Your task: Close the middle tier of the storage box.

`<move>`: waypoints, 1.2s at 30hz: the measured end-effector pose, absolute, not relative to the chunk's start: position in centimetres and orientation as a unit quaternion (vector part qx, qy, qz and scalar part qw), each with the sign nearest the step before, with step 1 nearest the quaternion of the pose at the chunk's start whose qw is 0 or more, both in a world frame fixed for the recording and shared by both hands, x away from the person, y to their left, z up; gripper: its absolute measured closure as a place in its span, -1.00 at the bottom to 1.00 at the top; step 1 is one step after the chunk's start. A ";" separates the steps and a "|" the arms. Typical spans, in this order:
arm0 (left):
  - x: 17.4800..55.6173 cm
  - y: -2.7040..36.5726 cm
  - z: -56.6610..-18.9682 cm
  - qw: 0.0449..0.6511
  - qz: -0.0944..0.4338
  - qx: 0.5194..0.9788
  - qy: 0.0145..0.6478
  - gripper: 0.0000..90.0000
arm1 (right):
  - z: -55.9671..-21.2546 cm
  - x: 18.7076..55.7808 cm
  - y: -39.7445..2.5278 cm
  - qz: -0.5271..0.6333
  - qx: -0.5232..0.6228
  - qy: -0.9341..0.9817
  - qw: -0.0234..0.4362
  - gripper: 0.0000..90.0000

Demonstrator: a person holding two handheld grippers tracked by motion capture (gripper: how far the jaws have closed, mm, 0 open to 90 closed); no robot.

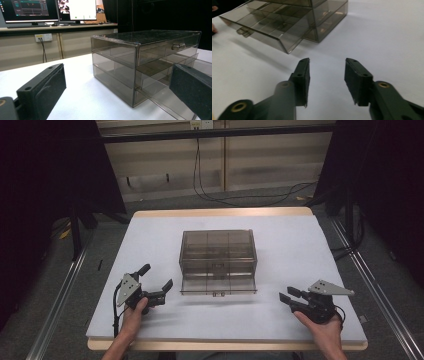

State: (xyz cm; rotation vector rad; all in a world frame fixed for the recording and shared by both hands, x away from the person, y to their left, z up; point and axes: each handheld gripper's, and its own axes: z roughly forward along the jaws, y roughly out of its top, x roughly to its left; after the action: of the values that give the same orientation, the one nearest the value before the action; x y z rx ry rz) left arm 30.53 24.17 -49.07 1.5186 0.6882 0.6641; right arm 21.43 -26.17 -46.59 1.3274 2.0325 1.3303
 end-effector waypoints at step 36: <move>30.5 24.1 -49.1 0.627 0.289 0.657 0.302 -0.98 | -46.0 20.3 -19.9 0.488 0.359 0.790 0.097 1.00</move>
State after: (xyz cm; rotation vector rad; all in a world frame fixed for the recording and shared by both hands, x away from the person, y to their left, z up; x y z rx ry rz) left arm 30.49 24.13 -49.09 1.5073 0.6926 0.6633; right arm 20.26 -19.92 -45.99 1.0626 2.3402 1.4445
